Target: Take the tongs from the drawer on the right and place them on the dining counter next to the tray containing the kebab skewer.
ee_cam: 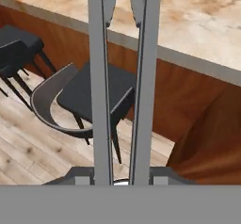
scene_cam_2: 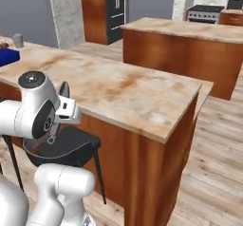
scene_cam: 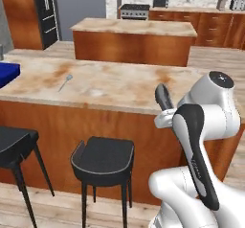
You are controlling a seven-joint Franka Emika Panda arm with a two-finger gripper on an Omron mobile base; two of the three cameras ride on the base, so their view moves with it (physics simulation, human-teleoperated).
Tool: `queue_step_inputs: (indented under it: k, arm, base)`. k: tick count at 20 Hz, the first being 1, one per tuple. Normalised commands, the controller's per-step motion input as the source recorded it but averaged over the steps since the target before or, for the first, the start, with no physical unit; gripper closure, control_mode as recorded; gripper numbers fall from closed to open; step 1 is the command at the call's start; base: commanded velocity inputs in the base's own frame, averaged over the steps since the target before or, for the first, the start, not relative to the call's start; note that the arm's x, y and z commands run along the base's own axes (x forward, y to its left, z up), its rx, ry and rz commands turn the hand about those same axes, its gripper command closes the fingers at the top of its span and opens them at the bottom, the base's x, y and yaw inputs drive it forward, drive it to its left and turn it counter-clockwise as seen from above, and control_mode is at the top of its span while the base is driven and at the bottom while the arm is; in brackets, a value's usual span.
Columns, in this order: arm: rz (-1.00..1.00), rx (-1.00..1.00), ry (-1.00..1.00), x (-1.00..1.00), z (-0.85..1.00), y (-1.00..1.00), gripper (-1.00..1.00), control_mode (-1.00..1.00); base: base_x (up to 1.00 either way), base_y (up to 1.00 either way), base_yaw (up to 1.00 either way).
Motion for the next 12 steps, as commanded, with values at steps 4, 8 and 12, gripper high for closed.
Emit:
queue_step_inputs:
  k: [4,8,12]
  arm:
    - [0.00,0.00,0.00,0.00,0.00,0.00,1.00,1.00]
    - [0.00,0.00,0.00,0.00,0.00,0.00,1.00,1.00]
    - [0.00,0.00,0.00,0.00,0.00,0.00,1.00,1.00]
  base:
    - [0.05,1.00,-0.49]
    - [-0.30,0.69,-0.58]
    - [-0.19,0.83,-0.58]
